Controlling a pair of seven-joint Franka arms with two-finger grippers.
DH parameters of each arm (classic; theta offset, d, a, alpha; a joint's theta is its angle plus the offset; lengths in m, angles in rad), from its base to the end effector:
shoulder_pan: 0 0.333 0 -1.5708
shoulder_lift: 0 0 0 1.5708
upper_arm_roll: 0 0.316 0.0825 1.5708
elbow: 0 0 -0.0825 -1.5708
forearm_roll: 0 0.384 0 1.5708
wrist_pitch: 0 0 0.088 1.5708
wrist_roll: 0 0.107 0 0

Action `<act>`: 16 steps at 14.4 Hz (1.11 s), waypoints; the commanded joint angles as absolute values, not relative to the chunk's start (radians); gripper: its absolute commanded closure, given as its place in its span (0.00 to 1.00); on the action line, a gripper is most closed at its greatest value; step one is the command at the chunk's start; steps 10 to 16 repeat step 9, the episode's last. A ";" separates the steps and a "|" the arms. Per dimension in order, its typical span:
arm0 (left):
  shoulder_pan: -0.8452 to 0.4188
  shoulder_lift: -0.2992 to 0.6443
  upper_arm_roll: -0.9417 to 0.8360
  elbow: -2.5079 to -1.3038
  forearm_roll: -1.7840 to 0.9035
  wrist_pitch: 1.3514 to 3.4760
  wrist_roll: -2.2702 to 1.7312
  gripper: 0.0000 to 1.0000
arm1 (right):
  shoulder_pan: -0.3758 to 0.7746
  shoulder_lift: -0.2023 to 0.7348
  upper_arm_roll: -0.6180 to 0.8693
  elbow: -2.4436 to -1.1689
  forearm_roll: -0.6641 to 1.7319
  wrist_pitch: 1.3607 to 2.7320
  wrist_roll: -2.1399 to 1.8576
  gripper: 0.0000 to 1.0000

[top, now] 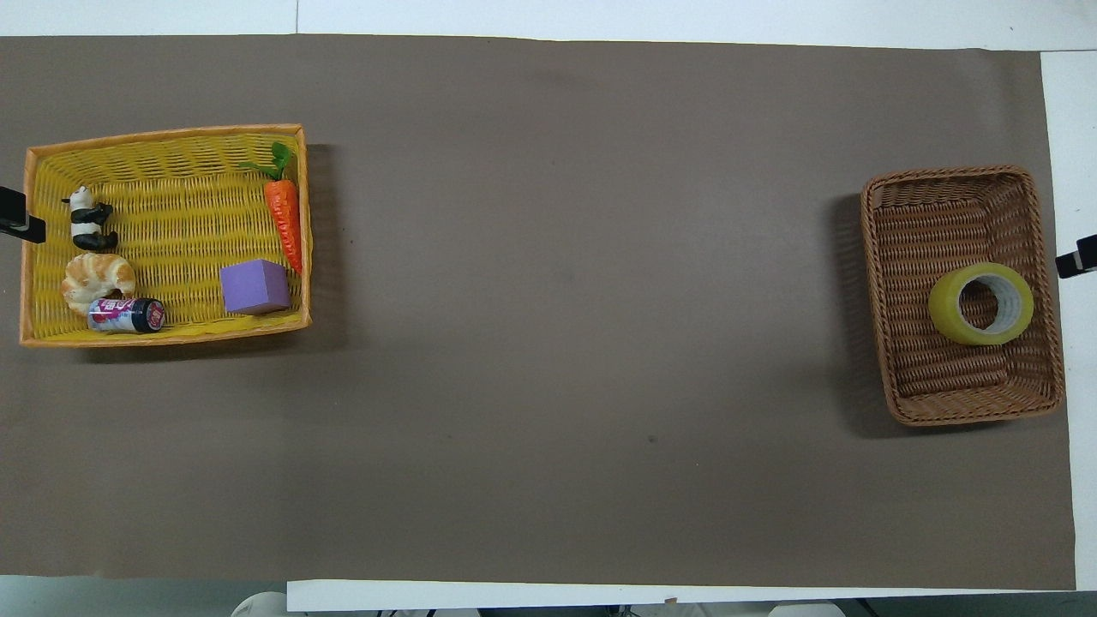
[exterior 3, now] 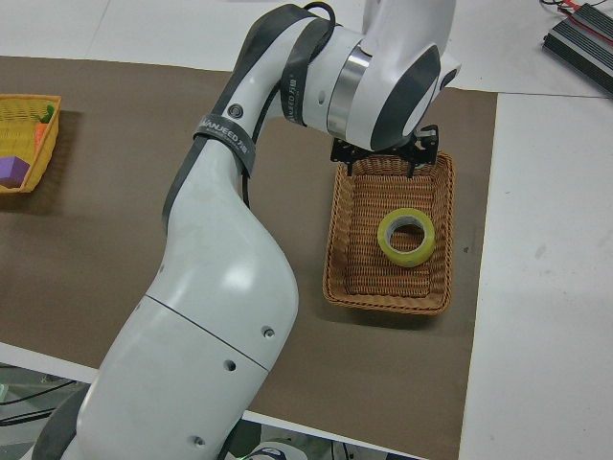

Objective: Move tape to another basket
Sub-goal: 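Release the tape into the brown basket and raise the right gripper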

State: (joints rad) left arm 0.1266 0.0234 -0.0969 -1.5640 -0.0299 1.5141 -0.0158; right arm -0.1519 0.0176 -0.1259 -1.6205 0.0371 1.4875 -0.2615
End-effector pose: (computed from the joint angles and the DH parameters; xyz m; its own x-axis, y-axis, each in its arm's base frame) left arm 0.5549 0.0138 0.6101 0.9963 0.0436 -0.0736 0.0459 -0.9985 0.0310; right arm 0.5280 -0.1456 0.5851 0.9907 -0.0111 -0.1358 -0.0210 -0.9972 -0.0724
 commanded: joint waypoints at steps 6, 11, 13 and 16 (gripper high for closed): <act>0.133 0.003 -0.095 -1.586 -0.037 1.509 -0.005 0.00 | -0.054 -0.011 -0.114 -1.574 -0.064 1.431 -0.068 0.00; 0.133 0.003 -0.095 -1.585 -0.037 1.509 -0.005 0.00 | -0.054 -0.023 -0.094 -1.575 -0.077 1.433 -0.066 0.00; 0.133 0.003 -0.095 -1.585 -0.037 1.509 -0.005 0.00 | -0.054 -0.023 -0.094 -1.575 -0.077 1.433 -0.066 0.00; 0.133 0.003 -0.095 -1.585 -0.037 1.509 -0.005 0.00 | -0.054 -0.023 -0.094 -1.575 -0.077 1.433 -0.066 0.00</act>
